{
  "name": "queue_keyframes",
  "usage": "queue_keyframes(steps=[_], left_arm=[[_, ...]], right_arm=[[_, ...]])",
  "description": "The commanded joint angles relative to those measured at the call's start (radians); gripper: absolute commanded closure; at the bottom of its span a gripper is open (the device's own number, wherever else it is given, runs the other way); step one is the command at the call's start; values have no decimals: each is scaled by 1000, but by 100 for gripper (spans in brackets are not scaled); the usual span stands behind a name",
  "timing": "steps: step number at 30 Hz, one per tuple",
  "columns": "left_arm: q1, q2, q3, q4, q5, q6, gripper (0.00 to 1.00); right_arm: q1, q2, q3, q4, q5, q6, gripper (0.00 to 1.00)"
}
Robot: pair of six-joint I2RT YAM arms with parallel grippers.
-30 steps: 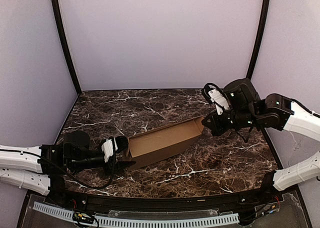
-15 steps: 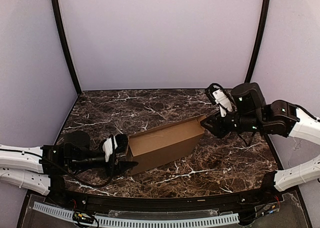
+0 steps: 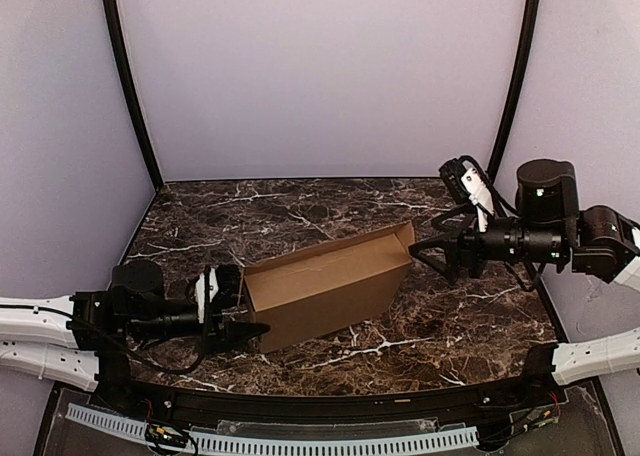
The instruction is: Fold the paper box
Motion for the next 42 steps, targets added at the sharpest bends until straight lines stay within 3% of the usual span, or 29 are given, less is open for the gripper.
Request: queue_keyframes(steps=[1, 2, 4, 11, 24, 35, 42], left_arm=[[1, -54, -25, -17, 62, -31, 98], [1, -67, -27, -26, 70, -39, 98], [2, -94, -31, -36, 108, -51, 98], [1, -194, -31, -83, 197, -72, 99], [1, -238, -6, -97, 336, -125, 99], [1, -275, 3, -96, 376, -131, 99], [1, -286, 3, -88, 378, -136, 99]], right_arm=[[8, -49, -55, -24, -198, -77, 12], [8, -62, -68, -20, -237, -92, 4], [7, -95, -110, -4, -298, -122, 1], [7, -193, -205, 97, -395, -204, 1], [6, -122, -215, 238, -506, -294, 1], [7, -136, -270, 326, -708, -278, 2], [6, -162, -313, 366, -740, -248, 2]])
